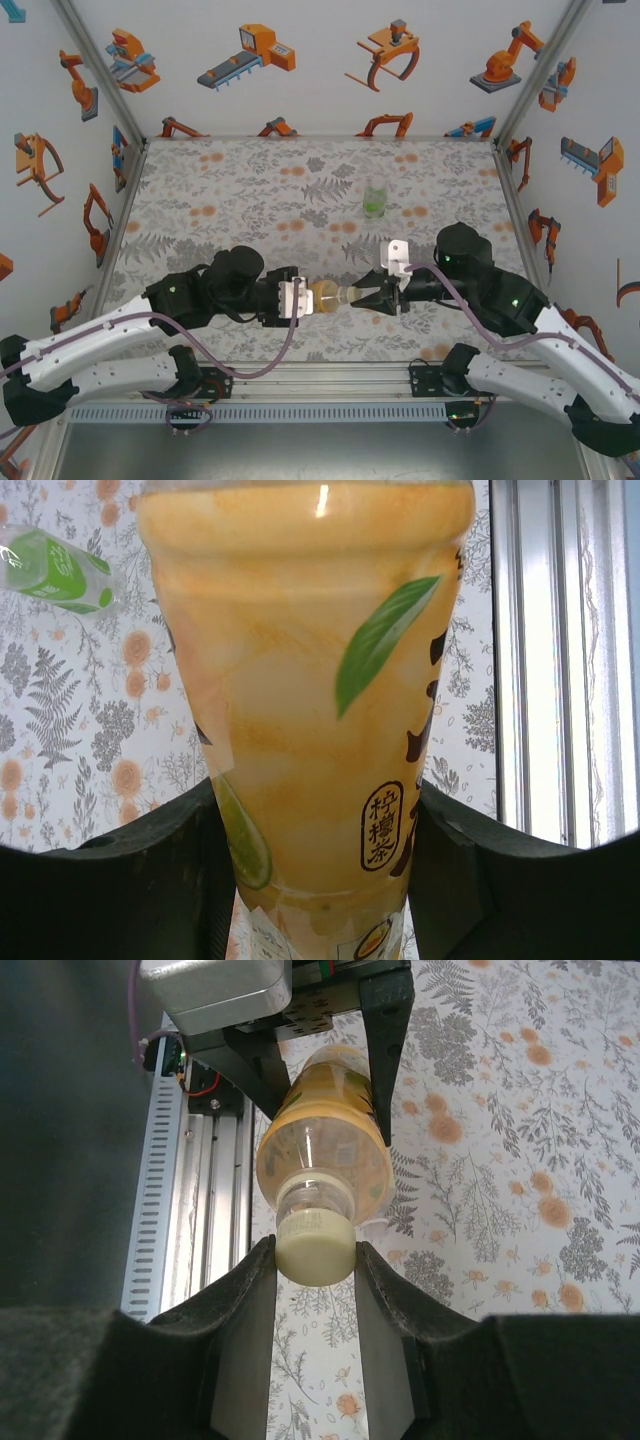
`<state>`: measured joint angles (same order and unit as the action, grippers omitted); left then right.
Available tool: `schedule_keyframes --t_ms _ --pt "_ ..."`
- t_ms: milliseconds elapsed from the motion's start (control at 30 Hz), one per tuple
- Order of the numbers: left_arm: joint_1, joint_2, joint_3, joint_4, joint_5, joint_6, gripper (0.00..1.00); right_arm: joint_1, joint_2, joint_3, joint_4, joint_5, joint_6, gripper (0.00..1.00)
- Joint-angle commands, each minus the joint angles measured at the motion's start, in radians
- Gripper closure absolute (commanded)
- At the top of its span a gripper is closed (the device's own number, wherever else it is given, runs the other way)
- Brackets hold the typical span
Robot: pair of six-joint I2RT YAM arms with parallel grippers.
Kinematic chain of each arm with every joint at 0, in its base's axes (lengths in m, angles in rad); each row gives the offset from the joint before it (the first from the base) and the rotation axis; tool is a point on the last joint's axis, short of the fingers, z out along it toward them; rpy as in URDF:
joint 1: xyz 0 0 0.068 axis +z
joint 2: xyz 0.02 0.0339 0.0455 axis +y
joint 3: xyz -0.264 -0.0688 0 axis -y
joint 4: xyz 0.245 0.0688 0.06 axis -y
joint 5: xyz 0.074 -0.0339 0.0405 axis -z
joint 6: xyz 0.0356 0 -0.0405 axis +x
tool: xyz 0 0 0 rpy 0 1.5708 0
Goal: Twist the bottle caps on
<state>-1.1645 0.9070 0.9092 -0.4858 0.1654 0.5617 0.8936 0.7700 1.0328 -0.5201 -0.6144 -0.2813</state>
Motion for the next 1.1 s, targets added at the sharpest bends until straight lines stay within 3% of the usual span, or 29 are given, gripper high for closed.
schedule_keyframes --t_ms 0,667,1067 --pt "-0.006 -0.014 0.0 0.054 0.035 0.007 1.0 0.005 0.012 0.039 0.003 -0.03 0.001 1.0" --pt "-0.004 0.016 0.004 0.058 0.042 -0.022 1.0 0.031 0.048 0.034 0.034 -0.054 0.02 1.0" --pt "-0.006 0.038 0.021 0.029 0.041 -0.044 1.0 0.098 0.081 0.068 -0.045 0.032 -0.046 1.0"
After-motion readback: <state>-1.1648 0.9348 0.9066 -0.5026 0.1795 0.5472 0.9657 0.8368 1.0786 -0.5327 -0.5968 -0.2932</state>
